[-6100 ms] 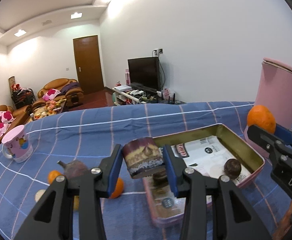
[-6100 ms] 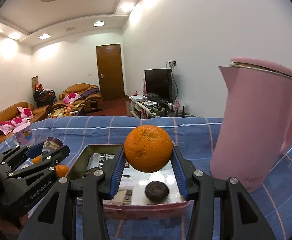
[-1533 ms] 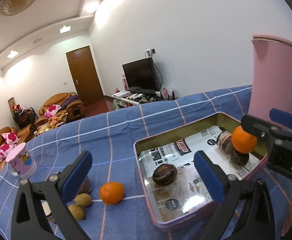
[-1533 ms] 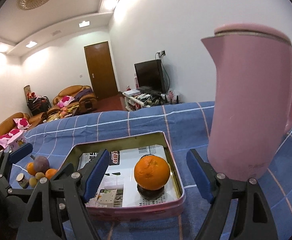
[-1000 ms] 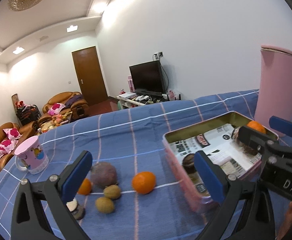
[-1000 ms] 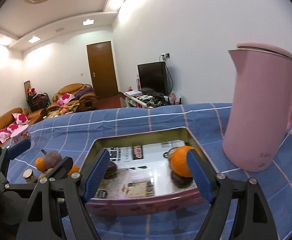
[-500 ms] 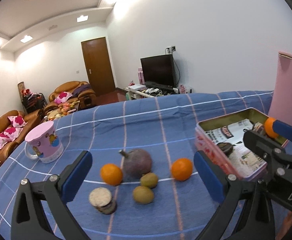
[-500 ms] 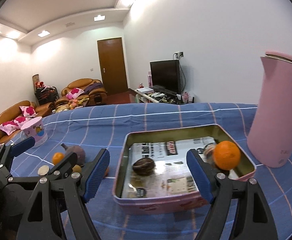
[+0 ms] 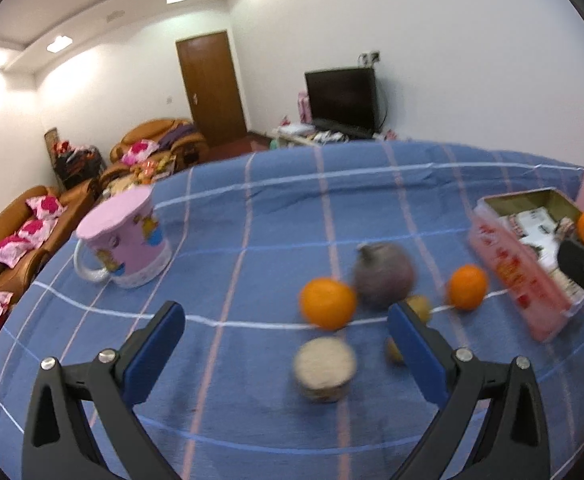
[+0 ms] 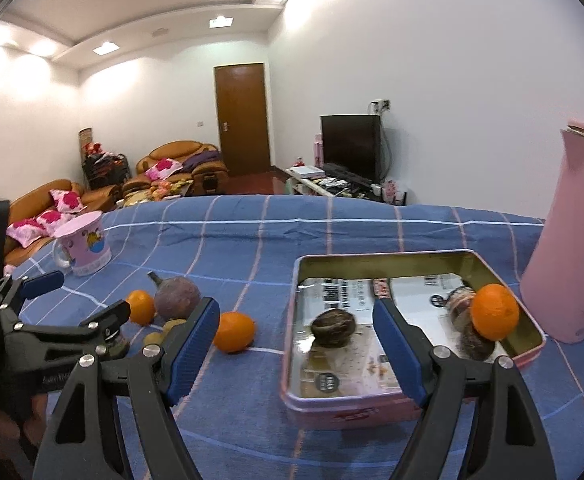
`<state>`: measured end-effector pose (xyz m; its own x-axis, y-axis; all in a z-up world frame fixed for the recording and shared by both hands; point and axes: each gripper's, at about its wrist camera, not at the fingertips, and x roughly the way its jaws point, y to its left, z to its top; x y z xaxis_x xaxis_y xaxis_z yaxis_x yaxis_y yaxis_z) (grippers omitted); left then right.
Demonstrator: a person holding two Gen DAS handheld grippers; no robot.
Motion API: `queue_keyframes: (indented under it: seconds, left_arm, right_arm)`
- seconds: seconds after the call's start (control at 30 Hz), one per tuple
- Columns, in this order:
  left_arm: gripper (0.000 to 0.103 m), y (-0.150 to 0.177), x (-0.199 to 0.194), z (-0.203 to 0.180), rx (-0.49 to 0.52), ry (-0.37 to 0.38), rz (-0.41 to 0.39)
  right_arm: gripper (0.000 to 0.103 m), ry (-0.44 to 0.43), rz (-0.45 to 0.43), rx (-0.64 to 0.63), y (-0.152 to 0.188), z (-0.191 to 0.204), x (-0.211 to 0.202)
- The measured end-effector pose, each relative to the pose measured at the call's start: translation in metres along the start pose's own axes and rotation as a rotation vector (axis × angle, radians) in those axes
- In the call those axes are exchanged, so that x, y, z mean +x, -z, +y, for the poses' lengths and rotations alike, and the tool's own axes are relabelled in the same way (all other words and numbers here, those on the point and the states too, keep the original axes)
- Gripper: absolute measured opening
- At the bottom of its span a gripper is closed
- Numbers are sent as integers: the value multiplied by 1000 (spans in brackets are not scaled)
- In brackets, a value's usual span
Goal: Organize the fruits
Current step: 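Move both open tools back from the tin toward the remaining fruit, then grasp another cut sugarcane piece with the left tool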
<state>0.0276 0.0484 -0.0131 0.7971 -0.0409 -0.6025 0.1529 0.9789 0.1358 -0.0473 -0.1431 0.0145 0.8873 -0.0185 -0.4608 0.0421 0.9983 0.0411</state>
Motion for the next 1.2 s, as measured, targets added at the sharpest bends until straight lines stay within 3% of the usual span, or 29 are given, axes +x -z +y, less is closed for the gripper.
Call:
queue_keyframes:
  seconds: [0.07,0.2,0.27,0.33,0.57,0.83,0.93,1.1,1.17,1.2]
  left_arm:
    - [103,1,7,11,-12,8,38]
    - [103,6,14,18,14,11,77]
    - [103,6,16,19,12,22,88]
    - [103,7,16,19,13,32,92]
    - [103,4,17,14,35,49,91]
    - [99,3,12,0,101,64,66]
    - [87,4,21,1,96,64,117]
    - [81,8,26,10,41,129,161]
    - [58,9,26,9,48,145,165]
    - [54,10,27,10,44,167,175]
  right_arm:
    - [80,-16,15,-26,0,8,4]
    - [62,-72,67,-82,1,29,14]
    - [60,-86,124,-110,2,40,25]
    - [52,-109,158,-107,4,44,31]
    - [52,-239,219,-125,8,67,42]
    - [50,-258,301,-114,15,73,56]
    - [50,-266,315,-94,16,72,59]
    - [50,-279,318,-105,17,76,58]
    - [50,-278,332,-102,17,78,61]
    - [50,-281,342,-96,17,79,64]
